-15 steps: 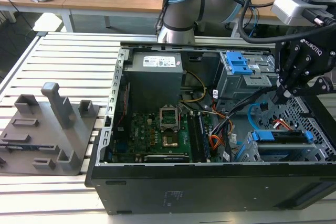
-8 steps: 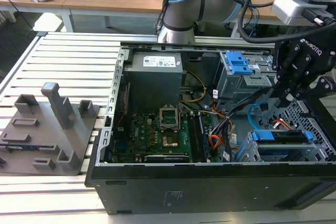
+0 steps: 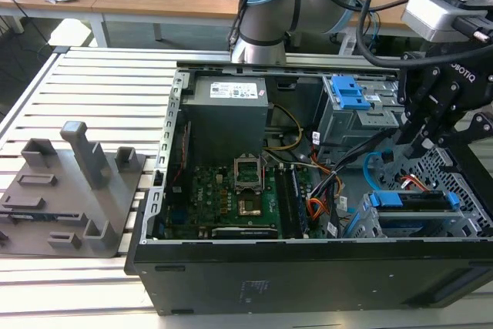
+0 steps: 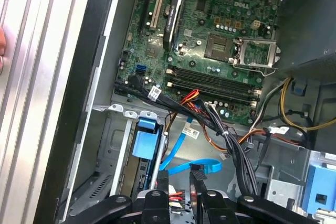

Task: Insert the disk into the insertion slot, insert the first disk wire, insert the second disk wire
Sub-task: 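Insert the second disk wire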

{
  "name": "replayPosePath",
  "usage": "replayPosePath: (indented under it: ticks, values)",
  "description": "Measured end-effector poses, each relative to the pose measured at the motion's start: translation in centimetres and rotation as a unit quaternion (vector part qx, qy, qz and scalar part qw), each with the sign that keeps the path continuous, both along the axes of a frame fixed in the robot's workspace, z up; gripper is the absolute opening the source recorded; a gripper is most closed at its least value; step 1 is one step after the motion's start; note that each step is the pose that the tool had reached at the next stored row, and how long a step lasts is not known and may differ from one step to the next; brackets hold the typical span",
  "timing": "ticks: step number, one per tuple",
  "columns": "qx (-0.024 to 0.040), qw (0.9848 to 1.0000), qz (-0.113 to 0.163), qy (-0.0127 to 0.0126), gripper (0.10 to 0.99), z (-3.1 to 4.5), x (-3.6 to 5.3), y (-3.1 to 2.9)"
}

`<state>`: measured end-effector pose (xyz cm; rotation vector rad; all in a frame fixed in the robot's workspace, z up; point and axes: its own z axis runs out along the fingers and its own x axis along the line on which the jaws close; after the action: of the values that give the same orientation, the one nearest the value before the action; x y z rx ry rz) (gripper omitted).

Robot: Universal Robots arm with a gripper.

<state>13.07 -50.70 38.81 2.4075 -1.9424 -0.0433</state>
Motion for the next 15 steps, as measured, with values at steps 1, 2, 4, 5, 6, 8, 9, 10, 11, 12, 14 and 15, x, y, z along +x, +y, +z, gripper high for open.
replayPosePath:
  ticks: [1, 2, 4, 5, 6, 8, 9, 10, 11, 12, 14, 15]
  values:
    - [0.0000, 1.0000, 0.000, 0.0000, 0.302, 0.00, 0.00, 0.01]
    - [0.0001, 1.0000, 0.000, 0.0000, 0.302, -0.01, 0.00, 0.05]
    - [0.0000, 1.0000, 0.000, 0.0000, 0.302, -0.01, 0.00, 0.24]
    - [0.0001, 1.0000, 0.000, 0.0000, 0.302, -0.02, 0.00, 0.52]
    - [0.0000, 1.0000, 0.000, 0.0000, 0.302, -0.02, 0.00, 0.77]
    - [0.0000, 1.0000, 0.000, 0.0000, 0.302, -0.03, 0.00, 1.02]
    - [0.0000, 1.0000, 0.000, 0.0000, 0.302, -0.03, 0.00, 1.08]
    - [0.0000, 1.0000, 0.000, 0.0000, 0.302, -0.05, 0.00, 1.09]
    - [0.0001, 1.0000, 0.001, 0.0000, 0.302, -0.09, -0.01, 1.10]
    - [0.0000, 1.0000, 0.001, 0.0000, 0.302, -0.16, -0.02, 1.10]
    - [0.0000, 1.0000, 0.002, 0.0000, 0.302, -0.40, -0.05, 1.10]
    - [0.0000, 1.0000, 0.002, 0.0000, 0.302, -0.47, -0.06, 1.10]
